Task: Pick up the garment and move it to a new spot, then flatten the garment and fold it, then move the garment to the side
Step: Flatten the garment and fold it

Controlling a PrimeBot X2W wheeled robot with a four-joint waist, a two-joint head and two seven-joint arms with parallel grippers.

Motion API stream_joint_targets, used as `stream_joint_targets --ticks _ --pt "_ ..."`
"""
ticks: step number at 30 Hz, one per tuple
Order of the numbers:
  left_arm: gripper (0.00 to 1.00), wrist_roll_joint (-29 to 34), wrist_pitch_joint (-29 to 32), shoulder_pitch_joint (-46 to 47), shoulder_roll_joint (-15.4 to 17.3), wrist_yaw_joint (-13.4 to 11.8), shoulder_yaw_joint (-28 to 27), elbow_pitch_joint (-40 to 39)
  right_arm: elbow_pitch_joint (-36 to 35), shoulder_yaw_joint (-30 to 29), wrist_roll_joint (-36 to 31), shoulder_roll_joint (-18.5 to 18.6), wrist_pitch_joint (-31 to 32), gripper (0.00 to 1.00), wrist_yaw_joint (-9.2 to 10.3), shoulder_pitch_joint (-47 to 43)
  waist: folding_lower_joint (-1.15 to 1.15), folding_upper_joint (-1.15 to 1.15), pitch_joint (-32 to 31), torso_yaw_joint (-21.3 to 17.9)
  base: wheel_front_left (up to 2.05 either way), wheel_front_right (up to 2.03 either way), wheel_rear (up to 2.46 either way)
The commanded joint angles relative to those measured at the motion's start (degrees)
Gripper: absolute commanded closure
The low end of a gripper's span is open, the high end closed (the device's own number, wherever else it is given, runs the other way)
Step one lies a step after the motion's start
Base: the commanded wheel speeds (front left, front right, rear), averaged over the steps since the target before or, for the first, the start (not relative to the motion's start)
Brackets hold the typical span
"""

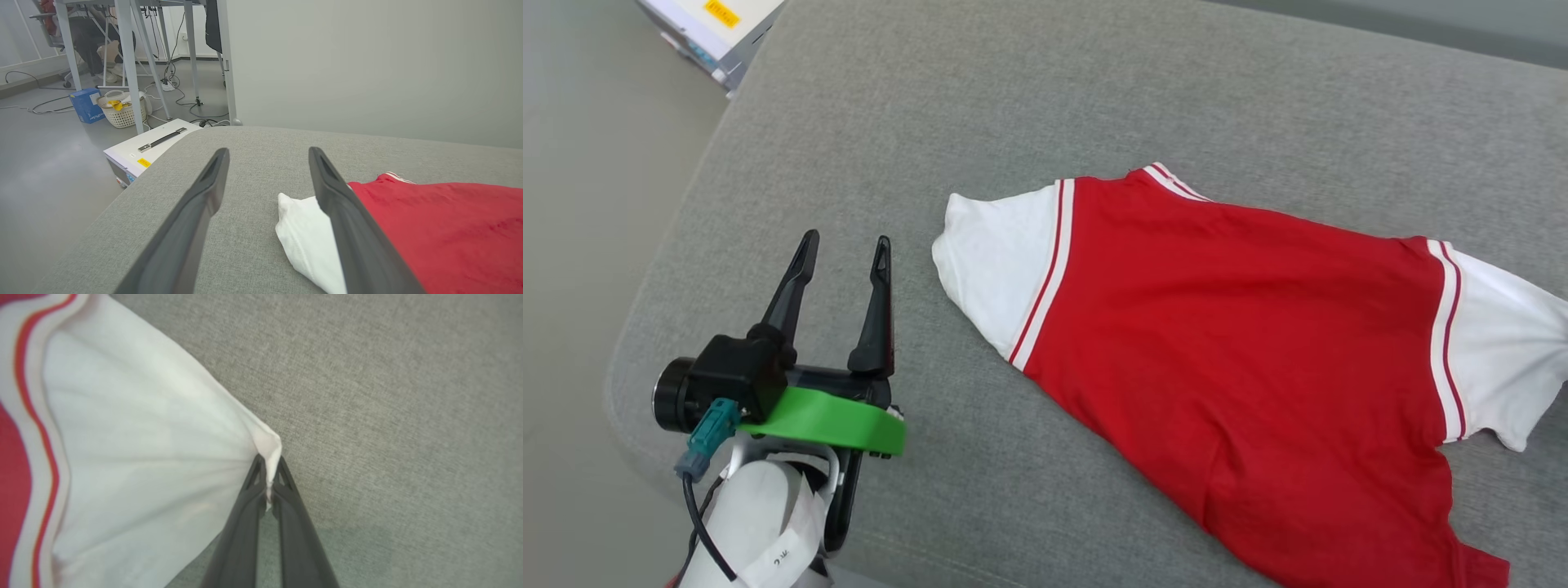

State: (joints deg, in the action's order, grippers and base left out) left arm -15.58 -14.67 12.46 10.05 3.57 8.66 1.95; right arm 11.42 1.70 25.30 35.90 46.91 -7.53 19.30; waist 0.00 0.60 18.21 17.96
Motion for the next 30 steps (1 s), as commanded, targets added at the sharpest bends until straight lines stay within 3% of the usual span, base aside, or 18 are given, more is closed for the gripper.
stream_joint_targets --ticks 1,7,13,18,24,30 --pt "0.0 0.5 -0.3 -0.6 0.3 0.3 -0.4 0.4 0.2 -0.6 0.1 0.8 -0.7 1.0 0.04 -2.3 0.0 -0.6 -1.6 -1.9 0.0 0.0 0.0" --pt "0.0 -0.7 2.2 1.0 2.8 1.4 -0.7 2.6 -1.8 -3.3 -0.5 2.6 -4.5 1.0 0.04 -4.6 0.0 -0.6 -1.7 -4.8 0.0 0.0 0.0" --pt "0.0 -4.1 11.7 8.4 8.4 3.4 1.7 5.7 -3.2 -3.9 -1.8 1.8 -7.3 1.0 0.04 -3.2 0.0 -0.6 0.4 -8.6 0.0 0.0 0.0" --pt "0.0 -12.5 26.6 16.7 14.4 3.9 8.2 8.1 -4.2 -2.7 -2.3 1.0 -8.2 1.0 0.04 -0.8 0.0 -0.6 2.8 -11.3 0.0 0.0 0.0" --pt "0.0 -29.4 46.1 25.9 23.8 3.9 19.7 9.3 -4.9 -1.0 -2.7 -1.1 -8.5 1.0 0.04 3.1 0.0 -0.6 5.5 -14.0 0.0 0.0 0.0" --pt "0.0 -35.9 51.7 32.5 26.9 3.9 23.6 14.1 -5.7 1.2 -3.2 -2.3 -8.7 1.0 0.04 5.8 0.0 -0.6 7.5 -15.7 0.0 0.0 0.0"
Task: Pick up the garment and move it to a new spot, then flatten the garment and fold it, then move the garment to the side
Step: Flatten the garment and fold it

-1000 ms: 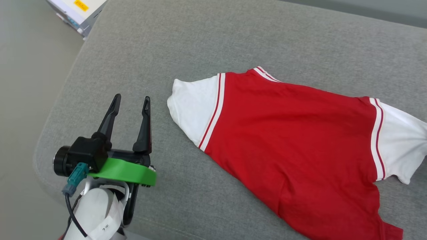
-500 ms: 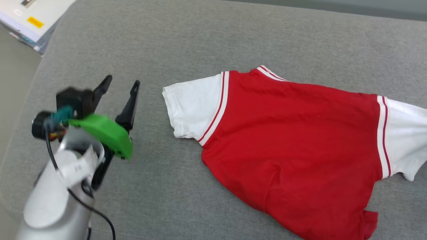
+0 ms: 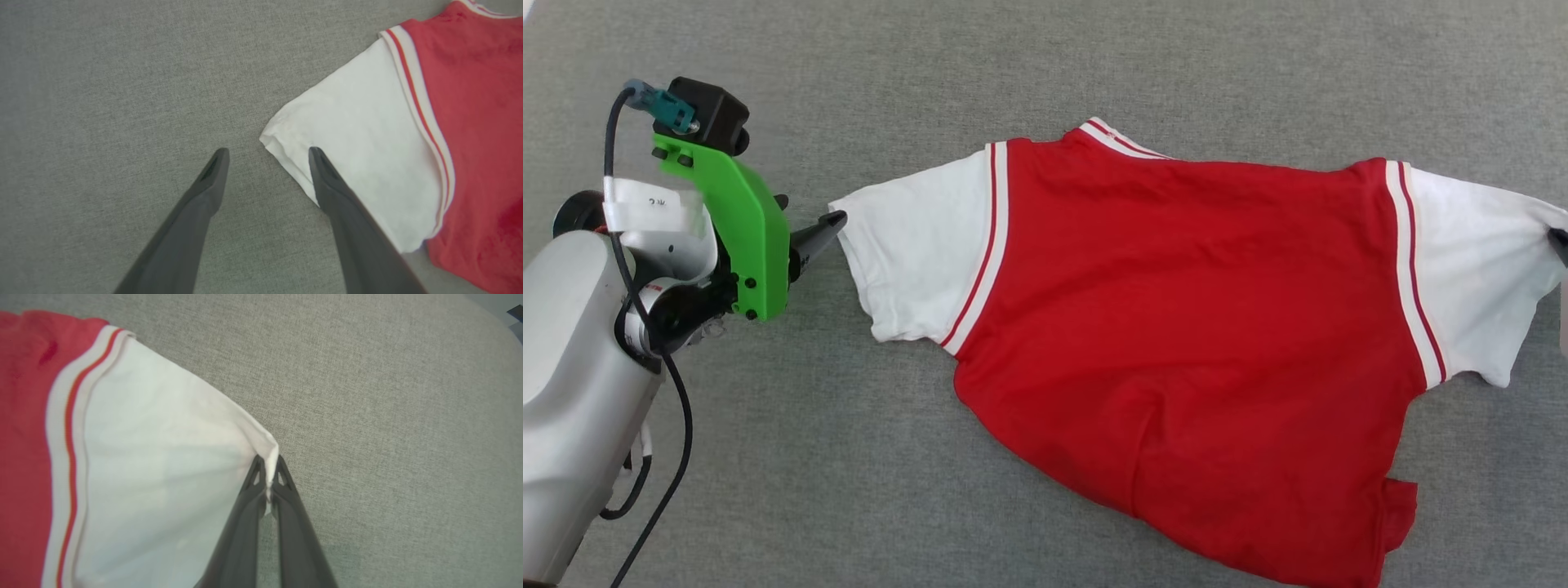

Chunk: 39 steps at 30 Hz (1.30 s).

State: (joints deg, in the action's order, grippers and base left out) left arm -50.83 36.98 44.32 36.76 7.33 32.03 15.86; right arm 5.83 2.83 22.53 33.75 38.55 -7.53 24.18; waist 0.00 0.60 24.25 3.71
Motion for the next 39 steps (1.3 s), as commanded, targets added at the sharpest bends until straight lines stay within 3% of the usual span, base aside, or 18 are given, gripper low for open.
stream_joint_targets --ticks 1,7,14,15,16,17,22,31,39 --pt "0.0 -1.1 0.4 1.2 0.5 0.1 0.8 0.8 -0.3 0.4 -0.4 -0.2 -0.3 1.0 0.04 1.3 0.0 -0.6 1.8 -1.7 0.0 0.0 0.0" --pt "0.0 -3.0 0.6 4.0 1.6 0.1 4.9 3.2 -0.8 1.7 -0.5 -1.0 -0.7 1.0 0.04 3.0 0.0 -0.6 3.2 -2.5 0.0 0.0 0.0" --pt "0.0 -0.6 -1.1 5.6 1.1 0.1 9.2 8.0 -0.4 2.2 0.7 -1.5 -0.8 1.0 0.04 3.5 0.0 -0.6 3.7 -2.9 0.0 0.0 0.0" --pt "0.11 -0.8 -0.3 5.6 0.9 0.1 10.0 8.6 -0.4 2.3 0.7 -1.4 -0.8 1.0 0.04 3.6 0.0 -0.6 3.7 -2.9 0.0 0.0 0.0" --pt "0.52 -1.1 0.3 5.6 0.7 0.1 10.7 9.0 -0.3 2.3 0.7 -1.4 -0.9 1.0 0.04 3.6 0.0 -0.6 3.7 -2.9 0.0 0.0 0.0" --pt "1.0 -1.7 1.2 5.6 0.5 0.1 11.4 9.3 -0.3 2.4 0.7 -1.3 -0.9 1.0 0.04 3.7 0.0 -0.6 3.6 -2.9 0.0 0.0 0.0" --pt "1.0 -2.5 -1.0 6.1 0.2 0.2 12.7 10.3 0.2 2.7 0.7 -1.2 -1.8 1.0 0.04 4.1 0.0 -0.6 2.6 -2.8 0.0 0.0 0.0" --pt "1.0 -1.0 -16.6 6.7 0.8 0.2 11.6 11.0 0.3 3.6 2.0 0.4 -3.9 1.0 0.04 4.7 0.0 -0.6 -4.0 -2.5 0.0 0.0 0.0" --pt "1.0 1.9 -25.8 6.1 3.0 -0.4 10.1 8.2 -1.7 1.1 4.1 2.3 -7.0 1.0 0.04 5.4 0.0 -0.6 -11.5 -2.0 0.0 0.0 0.0"
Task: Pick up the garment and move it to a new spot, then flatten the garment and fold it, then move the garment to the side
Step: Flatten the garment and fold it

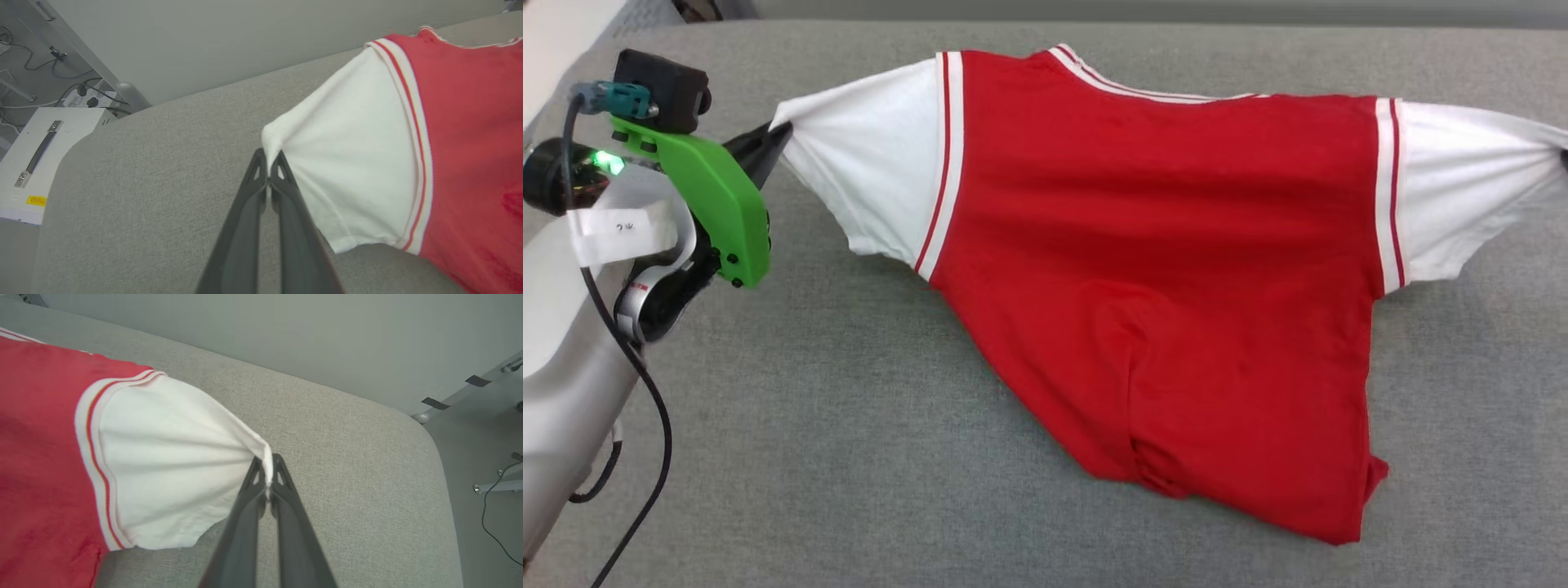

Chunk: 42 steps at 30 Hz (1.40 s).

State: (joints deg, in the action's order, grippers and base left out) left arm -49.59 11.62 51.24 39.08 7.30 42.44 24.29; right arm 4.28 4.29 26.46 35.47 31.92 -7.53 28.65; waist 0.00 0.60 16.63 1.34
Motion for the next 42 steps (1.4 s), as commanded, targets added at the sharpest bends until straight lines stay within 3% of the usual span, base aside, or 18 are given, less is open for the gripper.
stream_joint_targets --ticks 1,7,15,21,27,35,42 --pt "1.0 0.9 -1.2 -0.9 1.1 -0.7 -0.5 -0.9 -0.4 -0.6 0.2 0.8 -0.8 1.0 0.04 0.9 0.0 -0.6 -4.5 0.5 0.0 0.0 0.0" --pt "1.0 3.2 -5.6 -1.8 3.7 -4.2 -2.3 -6.9 -2.6 -3.1 1.2 1.6 -2.3 1.0 0.04 0.5 0.0 -0.6 -8.8 0.7 0.0 0.0 0.0" --pt "1.0 4.1 -7.0 -4.8 8.1 -9.5 -4.6 -17.9 -8.0 -5.7 2.8 1.8 -2.1 1.0 0.04 0.3 0.0 -0.6 -12.6 0.4 0.0 0.0 0.0" --pt "1.0 3.7 -9.1 -6.4 10.7 -15.5 -8.9 -25.7 -11.3 -6.4 3.2 1.5 -1.4 1.0 0.04 2.2 0.0 -0.6 -13.0 -0.4 0.0 0.0 0.0" --pt "1.0 3.9 -10.7 -5.8 13.1 -19.5 -12.9 -31.0 -11.5 -8.4 0.2 1.1 -2.8 1.0 0.04 7.2 0.0 -0.6 -10.7 -1.3 0.0 0.0 0.0" --pt "1.0 3.4 -11.3 -1.5 15.9 -20.5 -17.6 -32.8 -8.4 -7.7 -6.7 -1.1 -5.7 1.0 0.04 18.7 0.0 -0.6 -2.9 -2.3 0.0 0.0 0.0" --pt "1.0 3.5 -9.9 10.2 15.4 -16.2 -19.0 -27.9 -0.9 -5.8 -9.6 -2.1 -8.1 1.0 0.04 33.8 0.0 -0.6 7.0 -2.6 0.0 0.0 0.0"
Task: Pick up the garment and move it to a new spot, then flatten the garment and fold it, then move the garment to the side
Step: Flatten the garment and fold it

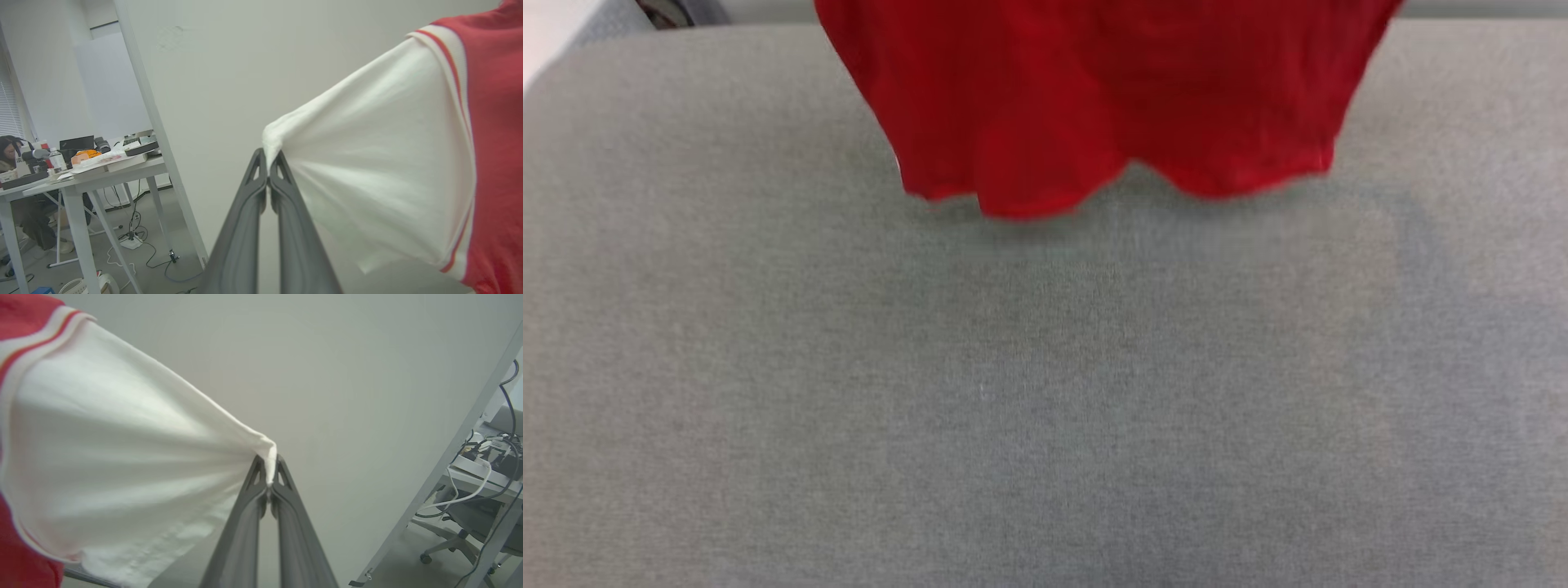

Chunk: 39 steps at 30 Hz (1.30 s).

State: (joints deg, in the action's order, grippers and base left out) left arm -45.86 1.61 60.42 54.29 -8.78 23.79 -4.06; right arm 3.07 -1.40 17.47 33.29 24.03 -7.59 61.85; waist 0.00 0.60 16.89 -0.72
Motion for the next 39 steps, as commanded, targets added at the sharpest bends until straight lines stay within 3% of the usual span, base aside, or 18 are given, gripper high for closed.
stream_joint_targets --ticks 1,6,13,22,30,39 --pt "1.0 0.2 0.6 3.7 -0.1 0.8 -0.3 2.1 1.8 0.4 -1.2 0.0 -0.7 1.0 0.1 3.2 0.0 -0.6 8.5 -0.6 0.0 0.0 0.0" --pt "1.0 2.5 1.8 17.2 -3.6 4.8 0.9 11.2 10.3 1.5 -4.4 -1.7 -3.8 1.0 0.1 15.7 0.0 -0.6 15.7 -0.6 0.0 0.0 0.0" --pt "1.0 4.8 -1.9 32.2 -11.7 7.2 2.1 25.2 23.0 1.0 -11.7 -4.6 -9.2 1.0 0.1 29.5 0.0 -0.6 20.4 0.6 0.0 0.0 0.0" --pt "1.0 6.6 -11.1 43.3 -18.8 9.1 2.0 42.2 34.9 -9.0 -24.0 -9.6 -19.5 1.0 0.1 41.0 0.0 -0.6 24.1 2.0 0.0 0.0 0.0" --pt "1.0 7.2 -15.1 40.7 -23.6 12.6 4.7 49.7 41.3 -11.3 -28.6 -12.3 -24.5 1.0 0.1 40.3 0.0 -0.6 25.5 3.5 0.0 0.0 0.0" --pt "1.0 6.9 -16.6 26.1 -29.0 14.5 6.0 51.6 45.9 -12.5 -25.1 -12.0 -28.6 1.0 0.1 30.7 0.0 -0.6 21.7 5.2 0.0 0.0 0.0"
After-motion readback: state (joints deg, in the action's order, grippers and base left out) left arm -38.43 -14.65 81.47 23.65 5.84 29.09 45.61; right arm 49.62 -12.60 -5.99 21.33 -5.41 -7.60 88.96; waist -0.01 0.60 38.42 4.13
